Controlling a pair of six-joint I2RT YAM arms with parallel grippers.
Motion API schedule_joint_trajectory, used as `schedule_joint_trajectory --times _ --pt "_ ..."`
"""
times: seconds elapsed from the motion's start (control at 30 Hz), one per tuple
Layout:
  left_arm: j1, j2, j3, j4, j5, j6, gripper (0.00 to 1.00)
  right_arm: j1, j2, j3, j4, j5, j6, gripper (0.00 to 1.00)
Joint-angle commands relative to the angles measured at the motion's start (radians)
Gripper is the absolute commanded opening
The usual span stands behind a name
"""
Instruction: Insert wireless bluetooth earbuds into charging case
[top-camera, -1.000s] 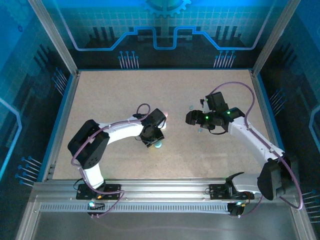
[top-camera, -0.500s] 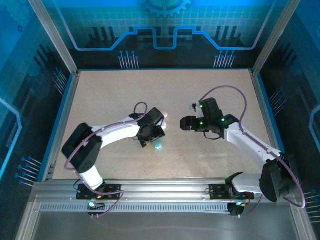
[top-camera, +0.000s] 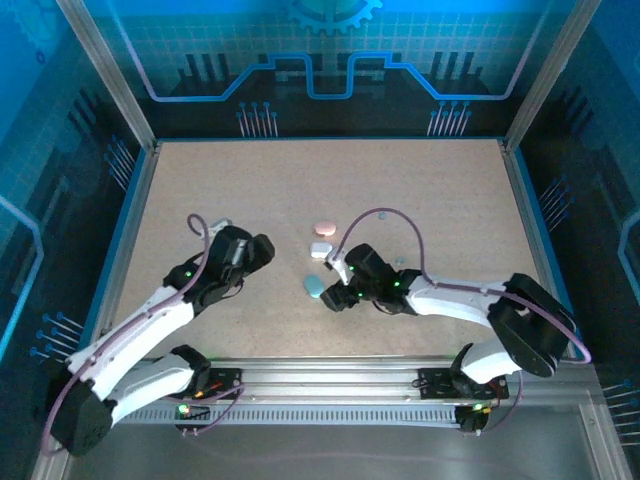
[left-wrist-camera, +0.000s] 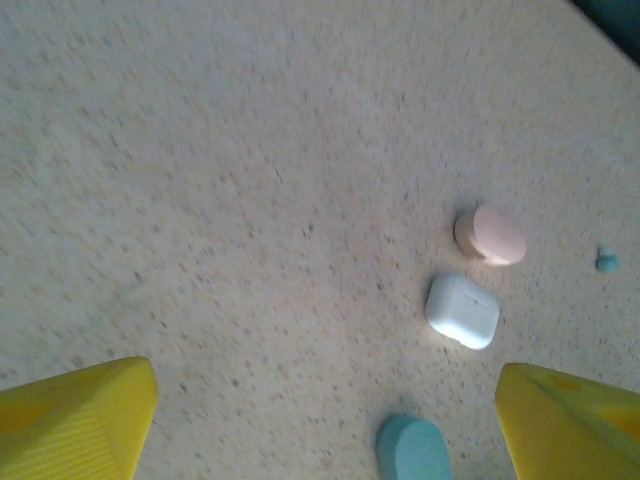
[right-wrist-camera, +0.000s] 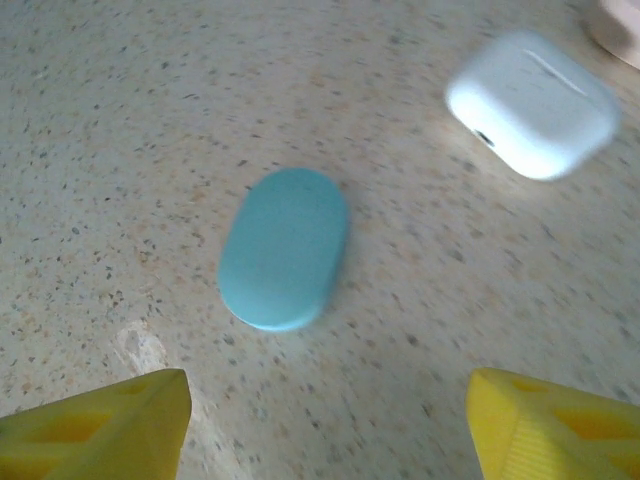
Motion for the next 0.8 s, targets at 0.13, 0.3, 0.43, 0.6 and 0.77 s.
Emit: schedule_joint_trajectory --times 0.13,0.3,0.43,0.6,0.77 --pt "0.026 -0.138 -0.081 0.105 -0.09 0.17 0.9 0.065 0.143 0.023 0.232 0.085 -0.083 0.78" --pt "0.03 -0.137 -0.085 0.096 -0.093 0.182 0.92 0.068 0.209 0.038 0.269 0.117 -0.086 0.77" --pt "0.032 -0.126 -0.085 0.097 -0.088 0.185 0.92 0.067 0.259 0.052 0.308 0.085 -0.066 0.75" --pt "0.034 -0.124 -0.081 0.087 -0.085 0.186 0.93 0.068 0.309 0.057 0.356 0.109 -0.027 0.66" --pt "0.036 -0.124 -0.08 0.086 -0.078 0.194 0.93 0.068 0.342 0.052 0.369 0.06 -0.031 0.52"
